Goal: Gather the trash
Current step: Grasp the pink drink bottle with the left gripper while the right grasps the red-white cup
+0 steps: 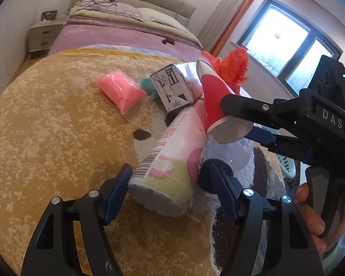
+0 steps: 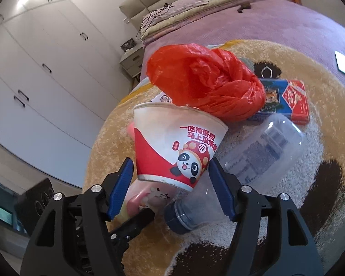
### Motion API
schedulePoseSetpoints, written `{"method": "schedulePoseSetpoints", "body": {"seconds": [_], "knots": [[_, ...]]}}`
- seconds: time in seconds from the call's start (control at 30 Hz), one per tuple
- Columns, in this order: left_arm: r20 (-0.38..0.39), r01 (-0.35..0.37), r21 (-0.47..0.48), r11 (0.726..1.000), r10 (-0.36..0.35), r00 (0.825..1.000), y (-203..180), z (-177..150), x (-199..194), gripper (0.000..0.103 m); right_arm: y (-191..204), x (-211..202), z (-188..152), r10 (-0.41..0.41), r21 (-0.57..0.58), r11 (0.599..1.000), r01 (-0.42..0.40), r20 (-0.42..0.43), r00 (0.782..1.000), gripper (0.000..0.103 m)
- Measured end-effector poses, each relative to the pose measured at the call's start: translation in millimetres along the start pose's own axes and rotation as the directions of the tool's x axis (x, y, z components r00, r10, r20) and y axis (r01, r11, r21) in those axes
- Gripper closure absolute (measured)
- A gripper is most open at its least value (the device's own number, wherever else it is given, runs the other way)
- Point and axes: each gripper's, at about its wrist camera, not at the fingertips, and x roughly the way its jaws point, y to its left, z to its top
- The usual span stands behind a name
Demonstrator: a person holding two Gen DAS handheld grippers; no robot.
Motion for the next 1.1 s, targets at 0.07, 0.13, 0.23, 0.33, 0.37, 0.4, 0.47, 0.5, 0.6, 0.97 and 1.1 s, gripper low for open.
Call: {"method": "schedulePoseSetpoints", "body": {"seconds": [0.07,0.13,0.23,0.33,0.37,0.4,0.47,0.5,0.6,0.97,1.1], "knots": [[-0.015,-0.007,0.009,1.000,0.007,1.000,-1,7,6,0.036,3,1,-2,-0.007,-0.030,1.000,0.007,-0.003,1.000,0.042],[-0.031,-0.009,0.019,1.000,0.009,0.999,-4,11,11,0.036,4,0,-4,-0.009,-0.051,0.999,0.009,0.003,1.000,0.043],[-0.047,-0.018,0.031,0.999,0.020,0.999,-9,18,19,0.039,1,-7,-9,-0.011,-0.086,0.996,0.012,0.016,1.000,0.043],[-0.059,-0.015,0.015,1.000,0.016,0.998,-11,16,20,0.045,-2,-15,-14,0.004,-0.101,0.995,-0.002,0.022,1.000,0.044],[-0.057,-0.017,-0.004,1.000,0.017,0.998,-10,14,20,0.046,-2,-19,-16,0.004,-0.109,0.994,-0.001,0.027,1.000,0.044],[-0.051,-0.022,-0.016,1.000,0.021,0.998,-9,12,17,0.046,-3,-22,-18,0.004,-0.114,0.993,0.000,0.031,1.000,0.044],[-0.024,-0.040,-0.033,0.999,0.039,0.999,-11,6,7,0.048,-4,-29,-19,0.010,-0.124,0.992,-0.005,0.036,0.999,0.044],[-0.007,-0.040,-0.042,0.998,0.039,0.999,-12,2,0,0.049,-5,-33,-20,0.014,-0.126,0.992,-0.009,0.040,0.999,0.044],[0.025,-0.035,-0.064,0.997,0.037,0.999,-12,-9,-18,0.051,-8,-47,-27,0.026,-0.139,0.990,-0.019,0.052,0.998,0.044],[-0.028,-0.099,-0.002,0.995,0.099,0.995,-40,-49,-38,0.054,-64,-96,-64,-0.185,-0.230,0.950,0.210,0.123,0.975,0.044],[-0.027,-0.165,0.039,0.985,0.167,0.986,-52,-46,-28,0.049,-86,-97,-76,-0.244,-0.253,0.932,0.261,0.096,0.965,0.044]]}}
